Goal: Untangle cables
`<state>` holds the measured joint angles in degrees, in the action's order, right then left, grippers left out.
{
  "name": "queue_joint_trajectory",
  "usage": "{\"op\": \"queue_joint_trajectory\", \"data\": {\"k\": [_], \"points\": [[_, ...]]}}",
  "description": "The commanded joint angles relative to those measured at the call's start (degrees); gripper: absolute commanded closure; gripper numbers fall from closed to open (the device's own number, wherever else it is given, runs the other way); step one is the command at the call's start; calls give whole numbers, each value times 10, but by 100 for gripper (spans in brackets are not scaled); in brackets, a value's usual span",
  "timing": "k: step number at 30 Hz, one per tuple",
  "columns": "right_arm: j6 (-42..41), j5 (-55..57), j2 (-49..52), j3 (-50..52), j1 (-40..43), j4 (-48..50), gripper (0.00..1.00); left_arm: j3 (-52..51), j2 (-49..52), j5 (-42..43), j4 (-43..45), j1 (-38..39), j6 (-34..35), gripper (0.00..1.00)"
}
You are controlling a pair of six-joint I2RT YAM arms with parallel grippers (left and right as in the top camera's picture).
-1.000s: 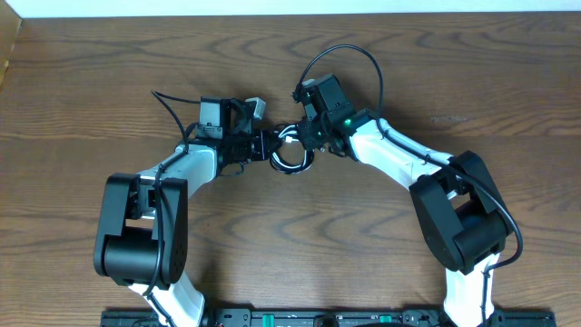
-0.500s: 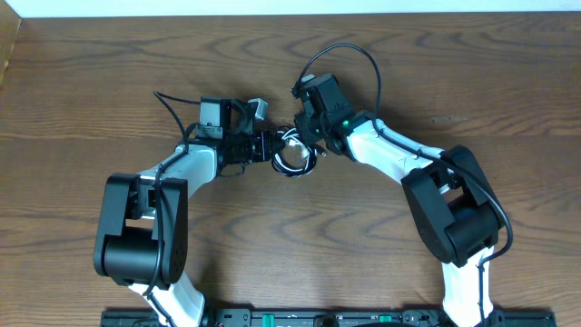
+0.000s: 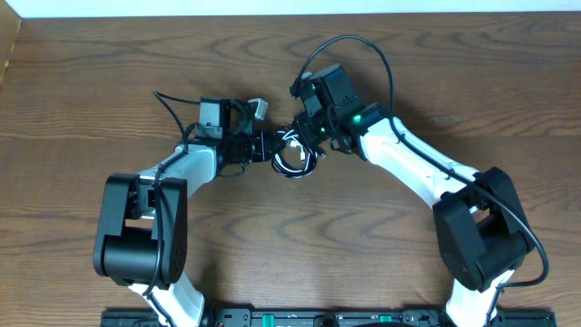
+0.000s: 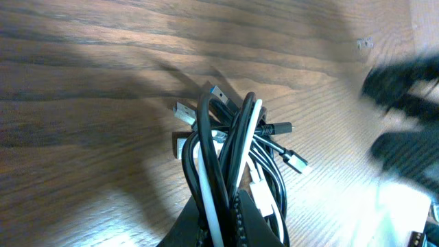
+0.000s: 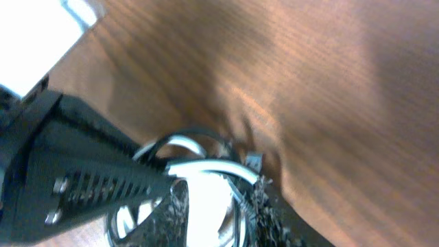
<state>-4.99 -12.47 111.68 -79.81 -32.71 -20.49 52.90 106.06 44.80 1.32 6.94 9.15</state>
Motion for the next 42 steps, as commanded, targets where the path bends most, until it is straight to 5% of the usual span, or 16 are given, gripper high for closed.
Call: {"op": "queue_joint_trajectory", "data": {"k": [1, 35, 42], "points": [[-7, -19, 26, 0, -5, -25, 72, 9, -10, 6, -4, -23, -1, 92], [-1, 12, 171, 0, -45, 120, 66, 9, -10, 6, -19, -59, -1, 92], [-58, -105, 166, -1, -44, 108, 76, 9, -10, -16, -20, -59, 2, 93]]}}
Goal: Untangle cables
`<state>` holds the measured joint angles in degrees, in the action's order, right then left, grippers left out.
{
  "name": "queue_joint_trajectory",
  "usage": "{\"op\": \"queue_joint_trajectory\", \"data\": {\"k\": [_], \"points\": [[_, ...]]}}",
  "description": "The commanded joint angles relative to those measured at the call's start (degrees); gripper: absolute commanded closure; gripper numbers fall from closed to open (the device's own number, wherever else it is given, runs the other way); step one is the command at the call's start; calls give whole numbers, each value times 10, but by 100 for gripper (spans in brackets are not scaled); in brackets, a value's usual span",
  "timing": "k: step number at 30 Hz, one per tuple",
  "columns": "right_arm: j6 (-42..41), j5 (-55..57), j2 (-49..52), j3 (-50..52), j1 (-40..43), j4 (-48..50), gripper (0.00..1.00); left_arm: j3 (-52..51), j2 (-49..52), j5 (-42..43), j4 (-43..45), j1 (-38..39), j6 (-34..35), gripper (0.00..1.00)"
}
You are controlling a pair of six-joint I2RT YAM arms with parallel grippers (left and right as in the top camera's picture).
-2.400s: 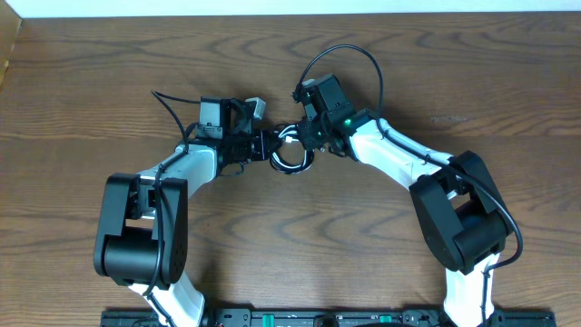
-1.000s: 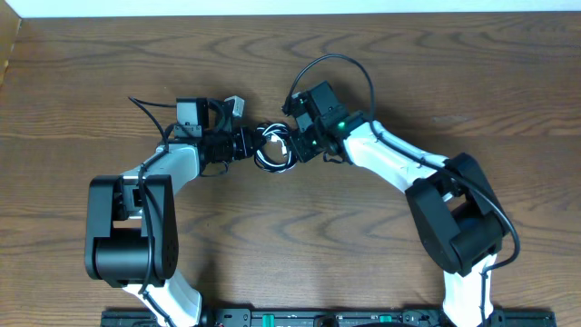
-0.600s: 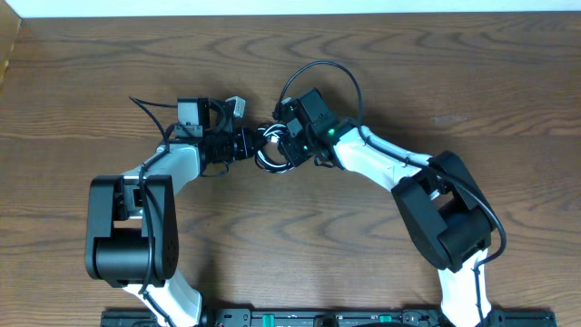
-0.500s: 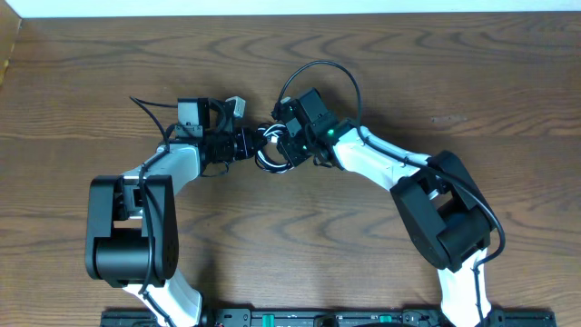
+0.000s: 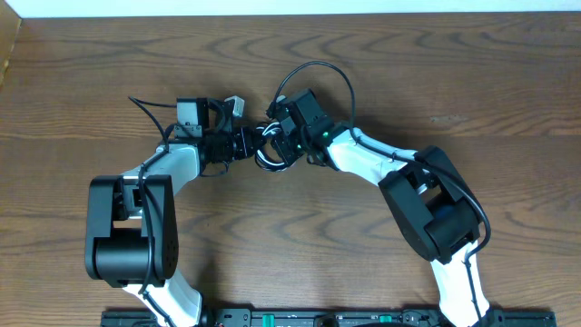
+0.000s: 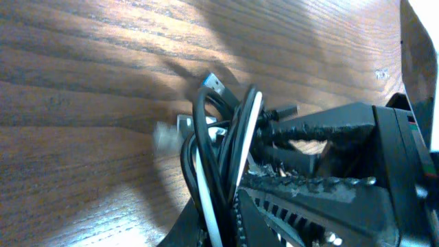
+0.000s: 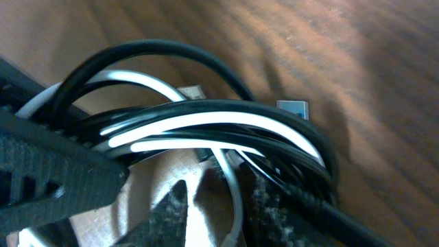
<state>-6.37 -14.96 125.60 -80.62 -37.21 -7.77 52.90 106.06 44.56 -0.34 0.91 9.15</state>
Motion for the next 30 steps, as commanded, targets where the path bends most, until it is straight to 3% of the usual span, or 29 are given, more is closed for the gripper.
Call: {"op": "queue_joint_trajectory", "data": {"k": [1, 5, 11, 20, 26, 28, 30], "points": [[-61, -115, 26, 7, 1, -24, 78, 9, -10, -28, -5, 1, 9, 92], [-86, -191, 25, 7, 2, -57, 81, 9, -10, -67, -16, 1, 24, 92], [-81, -191, 8, -9, 11, -81, 84, 9, -10, -67, -16, 1, 25, 92], [-20, -116, -2, -93, 30, -243, 82, 9, -10, -67, -16, 1, 25, 92], [24, -127, -2, -111, 23, -249, 80, 9, -10, -67, -16, 1, 25, 92], [35, -129, -4, -122, 23, -252, 83, 9, -10, -67, -16, 1, 25, 92], [37, -125, -7, -133, 23, -253, 98, 9, -10, -67, -16, 1, 25, 92]]}}
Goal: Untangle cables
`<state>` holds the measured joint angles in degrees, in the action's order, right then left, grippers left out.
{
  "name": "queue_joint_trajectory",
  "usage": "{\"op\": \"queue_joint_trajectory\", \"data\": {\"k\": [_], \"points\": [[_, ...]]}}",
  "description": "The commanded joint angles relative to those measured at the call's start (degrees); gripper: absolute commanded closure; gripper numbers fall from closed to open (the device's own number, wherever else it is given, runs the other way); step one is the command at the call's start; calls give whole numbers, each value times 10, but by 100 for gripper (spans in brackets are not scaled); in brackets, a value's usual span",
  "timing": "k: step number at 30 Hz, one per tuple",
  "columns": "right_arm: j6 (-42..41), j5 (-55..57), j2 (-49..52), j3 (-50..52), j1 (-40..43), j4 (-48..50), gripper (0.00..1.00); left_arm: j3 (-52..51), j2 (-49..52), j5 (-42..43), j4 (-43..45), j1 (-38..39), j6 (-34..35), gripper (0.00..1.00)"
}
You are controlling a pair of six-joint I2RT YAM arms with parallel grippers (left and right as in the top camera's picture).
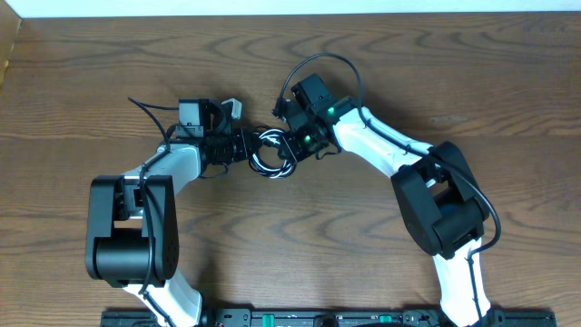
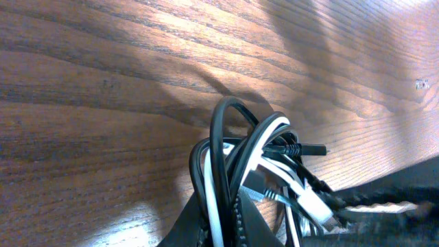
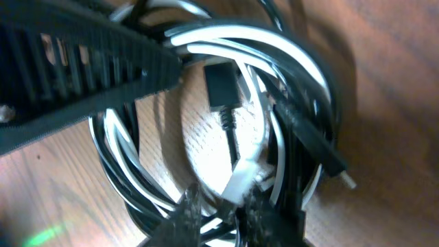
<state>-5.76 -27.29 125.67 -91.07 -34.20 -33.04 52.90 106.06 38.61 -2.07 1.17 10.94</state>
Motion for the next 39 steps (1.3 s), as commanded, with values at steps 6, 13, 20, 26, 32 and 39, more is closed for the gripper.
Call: {"op": "queue_joint_trajectory", "data": {"k": [6, 13, 20, 26, 32, 39], "points": [[31, 39, -12, -42, -4, -9, 99, 9, -10, -7, 2, -2, 7, 92], [33, 65, -12, -42, -10, -30, 93, 9, -10, -7, 2, -2, 7, 92], [37, 142, -9, -33, -27, -21, 85, 9, -10, -7, 2, -2, 7, 92], [37, 154, -10, -35, -34, 2, 74, 9, -10, -7, 2, -2, 7, 92], [37, 141, -17, -49, -34, 37, 71, 9, -10, -7, 2, -2, 7, 92], [37, 121, -12, -39, -41, 14, 78, 9, -10, -7, 2, -2, 7, 92]]}}
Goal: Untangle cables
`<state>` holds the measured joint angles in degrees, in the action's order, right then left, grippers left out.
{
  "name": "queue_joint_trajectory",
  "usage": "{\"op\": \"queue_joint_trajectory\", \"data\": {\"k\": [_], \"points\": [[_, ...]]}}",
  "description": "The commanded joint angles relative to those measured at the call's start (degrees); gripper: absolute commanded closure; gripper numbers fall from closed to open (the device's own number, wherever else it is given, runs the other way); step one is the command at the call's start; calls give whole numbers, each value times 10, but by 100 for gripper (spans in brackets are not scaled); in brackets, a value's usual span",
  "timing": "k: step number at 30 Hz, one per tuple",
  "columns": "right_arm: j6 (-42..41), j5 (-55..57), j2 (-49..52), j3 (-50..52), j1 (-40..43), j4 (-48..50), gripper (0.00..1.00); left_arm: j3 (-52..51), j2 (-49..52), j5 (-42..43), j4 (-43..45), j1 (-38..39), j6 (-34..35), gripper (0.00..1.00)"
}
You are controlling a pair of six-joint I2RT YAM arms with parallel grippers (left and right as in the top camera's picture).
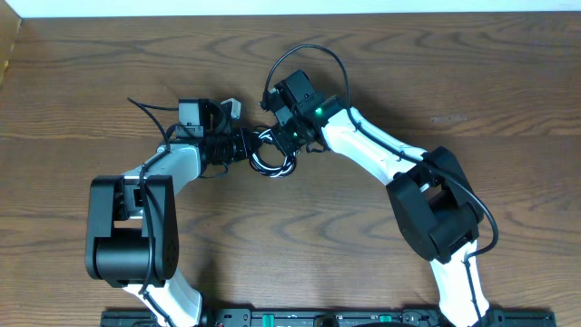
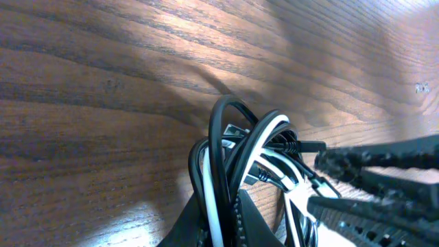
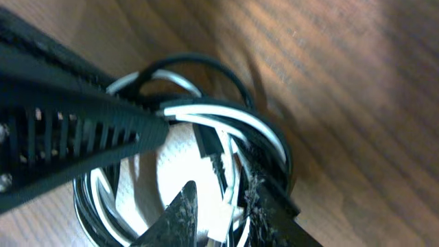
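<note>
A tangled bundle of black and white cables [image 1: 272, 162] lies on the wooden table [image 1: 436, 218] between both arms. My left gripper [image 1: 243, 145] is shut on several black and white strands at the bundle's left side [image 2: 221, 219]; the loops [image 2: 250, 147] fan out beyond its fingers. From the right, my right gripper [image 1: 281, 141] reaches into the coil, open. In the right wrist view its fingertips [image 3: 186, 209] straddle a white cable end [image 3: 221, 230] and black strands [image 3: 206, 116]. Its fingers [image 2: 370, 161] also show in the left wrist view.
The right arm's own black lead [image 1: 318, 56] arcs above the grippers. A small grey-white part on the left wrist [image 1: 232, 106] sits just behind the bundle. A dark rail [image 1: 318, 318] runs along the near table edge.
My right gripper has shifted slightly left and farther back over the bundle, and its fingers stand wider apart. The left gripper keeps the same hold and place.
The left gripper held the bundle near mid-table with the right gripper beside it. Then both were farther left, the right fingers inside the coil. Later the right fingers stood close around a white connector end, and now they are wider apart in the loops.
</note>
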<state>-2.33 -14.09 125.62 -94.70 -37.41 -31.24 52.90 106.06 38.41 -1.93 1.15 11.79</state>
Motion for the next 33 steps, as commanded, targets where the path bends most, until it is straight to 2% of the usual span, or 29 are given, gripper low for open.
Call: {"op": "queue_joint_trajectory", "data": {"k": [1, 9, 14, 22, 25, 26, 27, 33], "points": [[3, -10, -9, 0, -11, -3, 77, 9, -10, -5, 0, -2, -1, 92], [47, -6, 20, 8, -17, 0, 73, 9, -10, -5, 0, -2, -1, 92], [48, 39, 34, 8, -17, -3, 76, 9, -10, -5, 0, -2, -1, 92], [47, 52, 44, 8, -16, -9, 79, 9, -10, -5, 0, -2, -1, 92], [47, 52, 44, 8, -16, -10, 87, 9, -10, -5, 0, -2, -1, 92], [47, 52, 44, 8, -16, -11, 95, 9, -10, -5, 0, -2, -1, 92], [47, 52, 43, 7, -16, -12, 99, 9, -10, -5, 0, -2, -1, 92], [47, 66, 10, -6, -10, -42, 99, 9, -10, -5, 0, -2, -1, 92]]}}
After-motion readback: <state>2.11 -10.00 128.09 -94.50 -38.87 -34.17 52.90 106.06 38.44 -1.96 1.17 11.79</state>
